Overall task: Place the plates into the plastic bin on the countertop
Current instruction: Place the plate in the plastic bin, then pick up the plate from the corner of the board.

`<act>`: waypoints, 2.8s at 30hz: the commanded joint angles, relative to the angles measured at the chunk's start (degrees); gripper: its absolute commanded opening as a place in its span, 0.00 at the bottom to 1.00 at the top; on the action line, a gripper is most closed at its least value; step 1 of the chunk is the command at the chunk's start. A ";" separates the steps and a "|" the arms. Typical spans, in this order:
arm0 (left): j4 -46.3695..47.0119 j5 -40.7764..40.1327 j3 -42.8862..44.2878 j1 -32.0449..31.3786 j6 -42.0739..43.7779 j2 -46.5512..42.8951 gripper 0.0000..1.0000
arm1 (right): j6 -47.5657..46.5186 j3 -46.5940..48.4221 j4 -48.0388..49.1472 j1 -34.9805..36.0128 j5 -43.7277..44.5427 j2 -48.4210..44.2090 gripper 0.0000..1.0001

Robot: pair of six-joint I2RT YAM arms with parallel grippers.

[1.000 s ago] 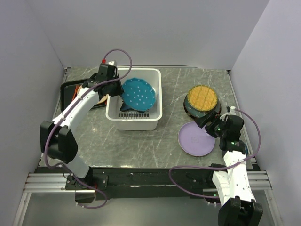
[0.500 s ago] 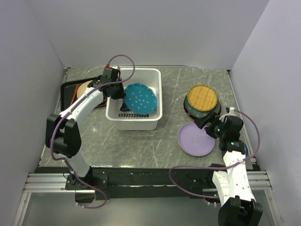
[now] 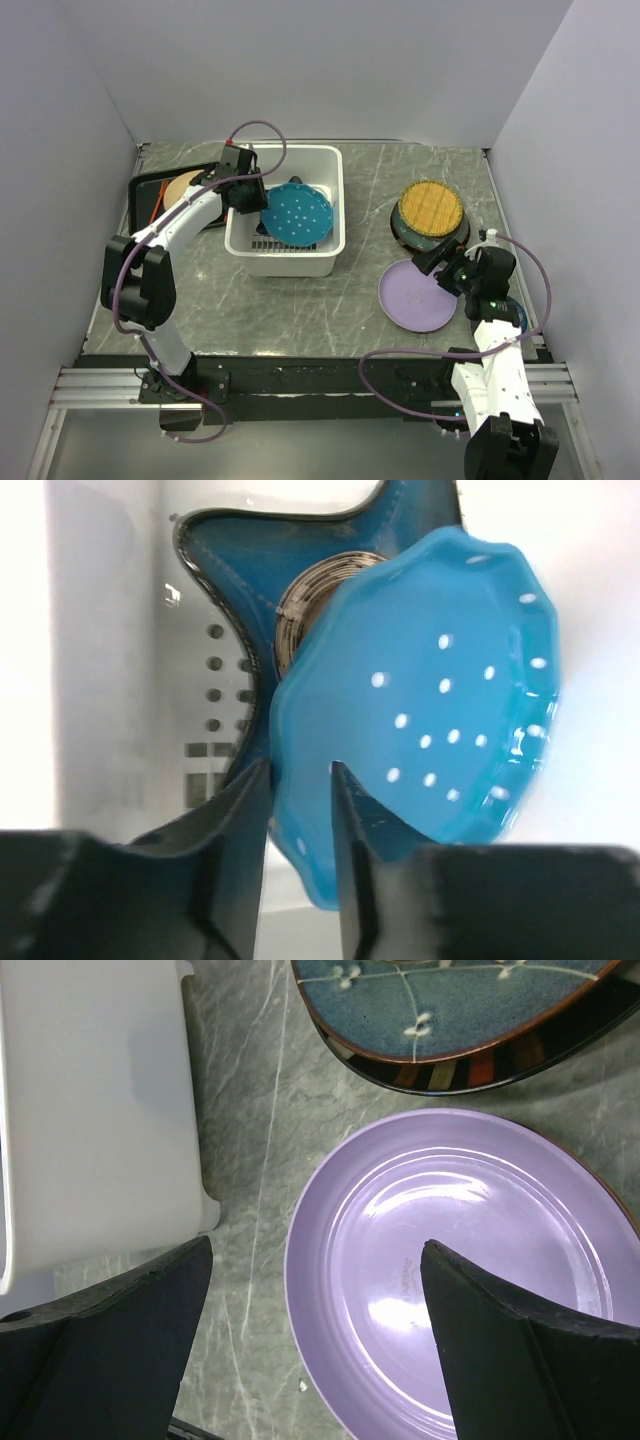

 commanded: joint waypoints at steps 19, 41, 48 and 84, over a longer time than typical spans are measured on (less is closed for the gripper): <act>5.68 2.53 2.18 -0.64 1.05 -12.16 0.83 | -0.55 0.16 3.51 0.23 -0.80 1.48 0.92; 11.30 10.19 1.47 -7.84 2.63 -18.67 0.88 | -0.38 0.60 3.60 0.32 -0.97 1.48 0.92; 11.56 8.34 4.02 -16.27 3.60 -15.07 0.87 | -0.64 0.16 3.51 0.23 -0.36 1.48 0.93; 17.02 12.47 11.84 -35.53 0.61 10.86 0.70 | -0.47 -1.42 3.16 -1.17 3.69 5.00 0.93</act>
